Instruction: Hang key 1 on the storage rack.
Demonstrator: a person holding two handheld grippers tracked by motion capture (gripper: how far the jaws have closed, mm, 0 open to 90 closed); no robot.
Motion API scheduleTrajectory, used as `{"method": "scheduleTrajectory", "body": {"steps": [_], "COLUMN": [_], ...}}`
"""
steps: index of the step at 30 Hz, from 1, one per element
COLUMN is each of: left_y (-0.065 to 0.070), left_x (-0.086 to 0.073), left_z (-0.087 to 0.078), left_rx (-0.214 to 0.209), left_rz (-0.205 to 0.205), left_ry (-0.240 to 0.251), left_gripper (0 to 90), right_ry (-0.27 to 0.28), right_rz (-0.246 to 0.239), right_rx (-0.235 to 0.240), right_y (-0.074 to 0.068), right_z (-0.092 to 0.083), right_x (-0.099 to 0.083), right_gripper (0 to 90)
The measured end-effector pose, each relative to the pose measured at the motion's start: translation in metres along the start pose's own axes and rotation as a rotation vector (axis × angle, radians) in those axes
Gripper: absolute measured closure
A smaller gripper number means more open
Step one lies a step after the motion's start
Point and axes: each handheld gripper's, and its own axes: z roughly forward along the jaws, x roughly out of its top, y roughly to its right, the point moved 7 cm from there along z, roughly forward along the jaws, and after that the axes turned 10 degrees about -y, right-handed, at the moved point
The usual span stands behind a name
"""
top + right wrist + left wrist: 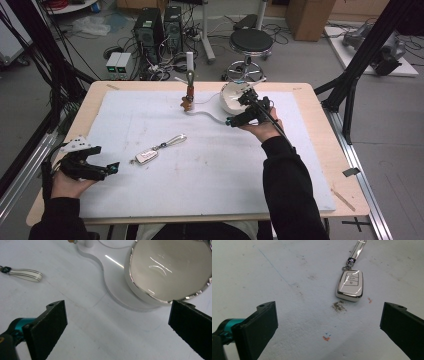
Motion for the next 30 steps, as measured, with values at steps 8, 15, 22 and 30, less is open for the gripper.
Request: {"method": "scheduleTrajectory", "body": {"steps": [8, 15, 22, 30], "left_y": [0.000, 0.000, 0.000, 0.000], "left_x": [-0.001, -0.001, -0.001, -0.002], "left_z": [0.000, 0.001, 0.001, 0.001], "left_rx": [0.001, 0.001, 0.004, 0.004], "left_rz": [-0.001, 0.000, -0.009, 0.000], "left_ry": [-0.002, -0.005, 0.006, -0.006], "left_gripper": [1.9, 1.9, 1.9, 1.8], "right_ry": [0.002, 0.006, 0.031, 0.053], "right_rz": [0.040, 0.035, 0.040, 0.067], "right_rx": [0.016, -0.003, -0.008, 0.008], "right_y": [0.012, 0.014, 0.016, 0.016], "right_z": [0.000, -0.004, -0.006, -0.004], "right_x": [-0.026, -0.045, -0.063, -0.085], "right_gripper": [1.0, 1.0, 1.0, 1.0]}}
